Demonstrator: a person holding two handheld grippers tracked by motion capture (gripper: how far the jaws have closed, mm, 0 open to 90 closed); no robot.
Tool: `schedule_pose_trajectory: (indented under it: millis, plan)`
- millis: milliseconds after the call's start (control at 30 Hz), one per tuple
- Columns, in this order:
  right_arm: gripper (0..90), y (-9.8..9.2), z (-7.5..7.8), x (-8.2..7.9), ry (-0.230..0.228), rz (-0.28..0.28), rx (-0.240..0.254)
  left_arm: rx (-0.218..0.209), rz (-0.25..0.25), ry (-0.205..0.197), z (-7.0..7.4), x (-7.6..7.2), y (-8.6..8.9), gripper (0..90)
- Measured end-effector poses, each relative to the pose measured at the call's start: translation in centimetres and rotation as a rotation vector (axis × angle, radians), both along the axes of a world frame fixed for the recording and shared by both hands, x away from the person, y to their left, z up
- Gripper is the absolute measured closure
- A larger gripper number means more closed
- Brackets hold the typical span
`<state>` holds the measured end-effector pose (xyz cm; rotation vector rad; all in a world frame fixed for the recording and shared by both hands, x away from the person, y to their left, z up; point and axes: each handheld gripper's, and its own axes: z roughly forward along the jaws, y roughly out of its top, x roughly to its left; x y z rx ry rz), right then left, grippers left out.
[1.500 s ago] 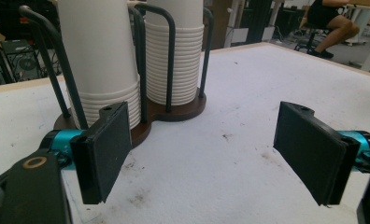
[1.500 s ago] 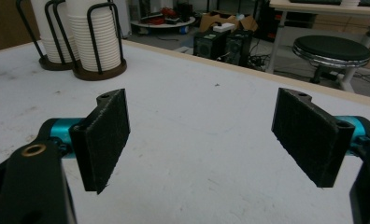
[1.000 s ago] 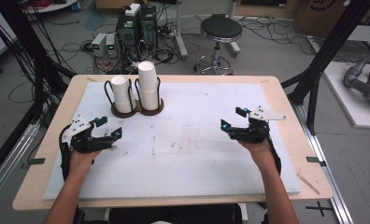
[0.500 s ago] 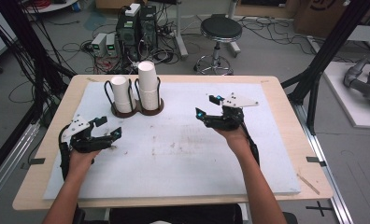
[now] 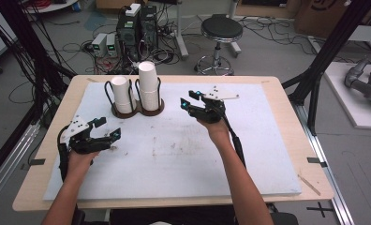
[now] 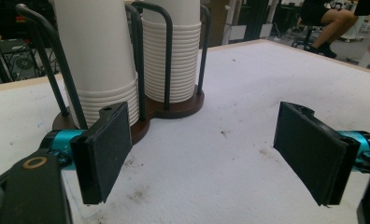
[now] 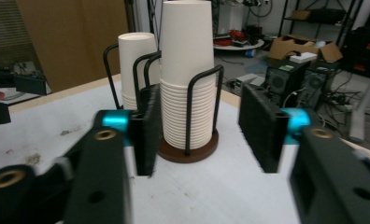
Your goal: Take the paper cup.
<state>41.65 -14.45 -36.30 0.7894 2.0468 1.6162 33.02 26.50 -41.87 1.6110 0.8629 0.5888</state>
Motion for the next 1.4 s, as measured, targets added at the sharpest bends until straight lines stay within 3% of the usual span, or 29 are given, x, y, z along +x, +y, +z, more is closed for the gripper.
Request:
schedule_pose_trajectory:
  millis: [367,433,567,600,700,967,1233,1400]
  plan:
    - [79.0,1.9,-0.9,1.0,-0.017,0.017,-0.042,0.0,0.006,-0.003,-0.1,-0.3,0.5,19.1]
    - [90.0,2.6,-0.8,1.3,-0.029,0.026,-0.076,-0.002,0.009,0.001,-0.2,-0.3,0.6,19.1]
    - [90.0,3.2,-0.7,1.8,-0.033,0.023,-0.088,-0.002,0.012,0.005,-0.3,-0.3,0.7,19.1]
    - [90.0,3.7,-0.8,2.2,-0.035,0.008,-0.061,-0.005,0.013,0.004,-0.3,-0.3,0.7,19.1]
    - [90.0,4.5,-1.2,2.6,-0.027,-0.017,-0.048,-0.005,0.014,0.005,-0.3,-0.3,0.7,19.1]
    - [90.0,7.3,-2.1,2.6,-0.05,-0.065,-0.047,0.0,0.008,0.004,-0.3,-0.4,0.6,19.1]
    - [90.0,9.7,-3.0,2.9,-0.011,-0.052,-0.004,-0.004,0.031,0.012,-0.4,-0.4,1.3,19.1]
    - [90.0,11.3,-3.4,3.0,0.002,-0.043,-0.026,-0.006,0.045,0.011,-0.4,-0.4,1.8,19.1]
